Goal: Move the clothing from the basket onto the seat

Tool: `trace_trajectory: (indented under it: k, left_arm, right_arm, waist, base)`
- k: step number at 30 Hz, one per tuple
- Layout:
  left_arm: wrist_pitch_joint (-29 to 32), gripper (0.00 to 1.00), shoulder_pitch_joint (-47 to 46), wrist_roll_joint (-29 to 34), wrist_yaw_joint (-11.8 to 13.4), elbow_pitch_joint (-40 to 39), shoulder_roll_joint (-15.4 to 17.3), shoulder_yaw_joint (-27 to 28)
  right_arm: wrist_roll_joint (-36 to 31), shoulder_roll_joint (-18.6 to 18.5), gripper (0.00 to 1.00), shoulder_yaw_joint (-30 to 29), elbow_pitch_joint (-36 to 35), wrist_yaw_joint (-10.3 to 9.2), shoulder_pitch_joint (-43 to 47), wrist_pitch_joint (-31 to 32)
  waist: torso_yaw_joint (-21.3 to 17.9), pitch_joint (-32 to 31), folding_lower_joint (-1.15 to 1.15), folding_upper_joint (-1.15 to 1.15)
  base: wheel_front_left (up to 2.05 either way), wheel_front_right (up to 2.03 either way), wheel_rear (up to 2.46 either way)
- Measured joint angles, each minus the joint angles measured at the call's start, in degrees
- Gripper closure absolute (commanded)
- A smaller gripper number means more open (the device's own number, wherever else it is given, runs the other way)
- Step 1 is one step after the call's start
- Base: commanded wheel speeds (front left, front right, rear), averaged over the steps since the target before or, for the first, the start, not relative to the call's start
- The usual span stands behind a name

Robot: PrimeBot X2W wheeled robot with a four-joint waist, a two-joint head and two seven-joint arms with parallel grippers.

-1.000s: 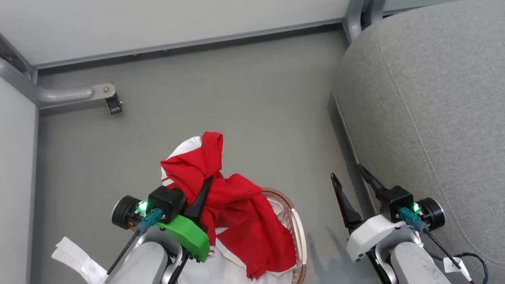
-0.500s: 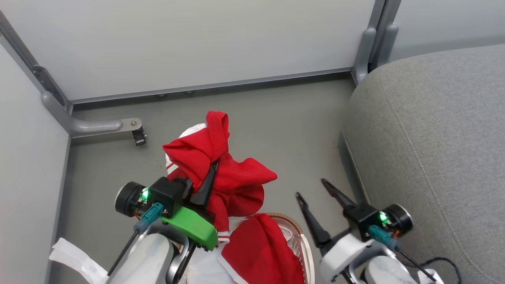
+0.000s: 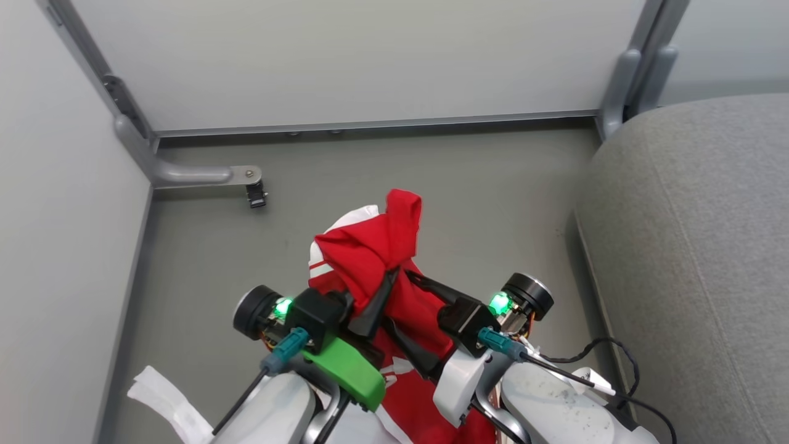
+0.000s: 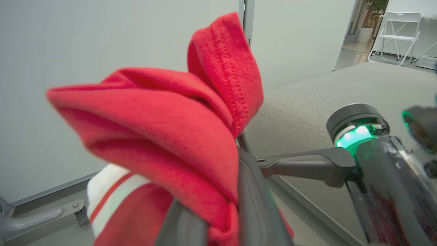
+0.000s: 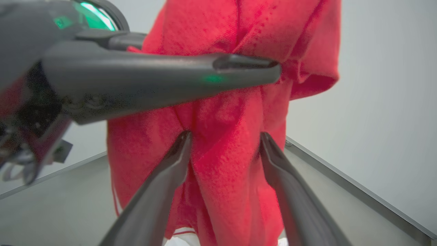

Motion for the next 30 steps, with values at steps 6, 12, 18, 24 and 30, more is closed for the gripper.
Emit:
trace_trajectory:
  k: [6, 12, 18, 24, 30]
  left_arm:
    - [0.0, 1.0, -0.4, -1.0, 0.0, -0.3, -0.6, -3.1]
    - [0.0, 0.79, -0.3, -1.2, 0.0, -0.3, -0.1, -2.7]
    - [0.0, 0.0, 2.0, 0.7, 0.0, 0.6, 0.4, 1.8]
    - [0.0, 0.0, 4.5, 2.5, 0.0, 1.2, 1.2, 5.2]
    - [0.0, 0.0, 6.0, 3.6, 0.0, 0.1, 1.5, 7.0]
  right_arm:
    - [4.6, -0.1, 1.0, 2.4, 4.1, 0.0, -0.9, 0.0]
    - [5.8, 0.1, 1.0, -0.8, 2.8, 0.01, -0.6, 0.0]
    - [4.5, 0.0, 1.0, -5.6, 2.3, 0.01, 4.1, 0.0]
    - [2.5, -0.1, 1.0, -10.7, 0.1, 0.01, 8.0, 0.0]
    - [2.1, 0.0, 1.0, -15.6, -2.2, 0.01, 11.2, 0.0]
  waist:
    - [3.2, 0.1, 0.0, 0.0]
    - [3.4, 0.3, 0.0, 0.0]
    - [-0.4, 0.3, 0.0, 0.0]
    - [-7.4, 0.4, 0.0, 0.0]
    - [-16.0, 0.9, 0.0, 0.0]
  base:
    - [0.0, 0.0, 0.0]
    - [0.0, 0.0, 0.0]
    - [0.0, 0.0, 0.0]
    - [0.0, 0.0, 0.0]
    - [0.0, 0.0, 0.0]
